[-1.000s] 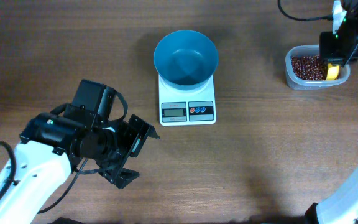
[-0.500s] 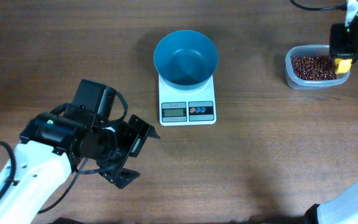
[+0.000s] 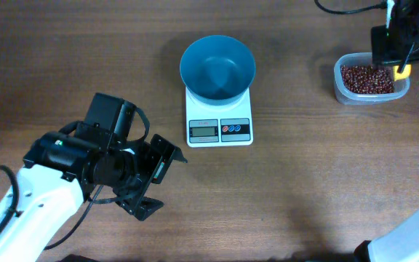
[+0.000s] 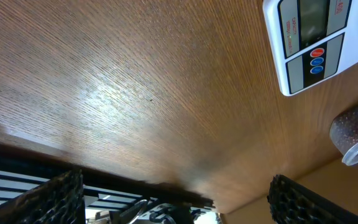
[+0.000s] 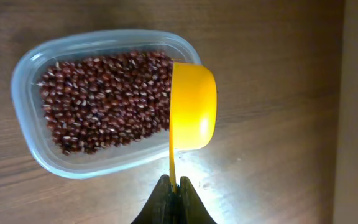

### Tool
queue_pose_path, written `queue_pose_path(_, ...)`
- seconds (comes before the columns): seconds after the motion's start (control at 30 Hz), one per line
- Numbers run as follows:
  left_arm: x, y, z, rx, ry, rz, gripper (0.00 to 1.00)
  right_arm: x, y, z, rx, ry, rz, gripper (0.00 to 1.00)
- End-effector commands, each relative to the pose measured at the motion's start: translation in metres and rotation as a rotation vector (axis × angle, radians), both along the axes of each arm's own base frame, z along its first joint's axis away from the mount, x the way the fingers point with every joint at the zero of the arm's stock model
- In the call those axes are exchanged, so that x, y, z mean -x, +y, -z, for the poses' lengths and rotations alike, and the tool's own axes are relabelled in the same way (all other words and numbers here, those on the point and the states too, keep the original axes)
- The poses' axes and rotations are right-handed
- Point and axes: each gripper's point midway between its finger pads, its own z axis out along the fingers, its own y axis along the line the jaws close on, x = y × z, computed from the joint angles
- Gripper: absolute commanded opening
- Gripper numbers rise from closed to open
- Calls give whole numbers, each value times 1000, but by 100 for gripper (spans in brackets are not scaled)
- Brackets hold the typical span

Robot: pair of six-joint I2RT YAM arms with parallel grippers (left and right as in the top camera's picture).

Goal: Scoop item into bowl and weigh 50g on scale

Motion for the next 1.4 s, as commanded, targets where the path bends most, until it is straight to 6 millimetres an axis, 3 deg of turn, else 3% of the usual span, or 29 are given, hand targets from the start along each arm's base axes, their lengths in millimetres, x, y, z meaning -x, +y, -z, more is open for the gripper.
queue_pose_path(0.0, -2, 0, -1, -10, -15, 14, 99, 8, -1, -37, -2, -106, 48, 4)
queue_pose_path(0.07, -2, 0, -1, -10, -15, 14, 99, 14, 7, -52, -59, -168, 75, 4)
queue_pose_path(0.17, -2, 0, -1, -10, -15, 14, 99, 42, 29, -84, -214, -266, 127, 4)
queue_pose_path(0.27, -8, -2, -3, 2, -24, -13, 99, 61, 34, -112, -299, -353, 131, 4)
queue_pose_path(0.47, -13, 5, 0, -42, -48, -32, 99, 74, 28, -105, -370, -315, 173, 4)
queue_pose_path(0.53, -22, 5, -1, -57, -139, 52, 95, 75, 29, -104, -372, -307, 175, 4)
queue_pose_path(0.6, -38, 2, -6, -84, -310, 222, 29, 78, 30, -102, -375, -293, 177, 4)
queue_pose_path(0.63, -39, 2, -6, -108, -362, 296, 7, 77, 34, -102, -398, -293, 169, 4)
queue_pose_path(0.67, -40, 4, -4, -148, -396, 353, 0, 77, 37, -102, -418, -293, 161, 4)
queue_pose_path(0.73, -40, -2, -3, -216, -491, 522, 0, 76, 37, -102, -418, -295, 160, 4)
queue_pose_path(0.87, -38, -20, -3, -382, -621, 704, 0, 73, 37, -104, -417, -308, 157, 4)
queue_pose_path(1.0, -64, -42, -22, -606, -867, 762, 0, 72, 37, -104, -416, -315, 155, 4)
queue_pose_path(1.27, -81, -76, -3, -573, -921, 825, 0, 70, 36, -104, -415, -319, 155, 4)
queue_pose_path(1.3, -85, -80, -4, -570, -936, 821, 0, 70, 36, -104, -416, -318, 155, 4)
queue_pose_path(1.37, -95, -90, -25, -559, -989, 808, 0, 69, 35, -103, -413, -316, 157, 4)
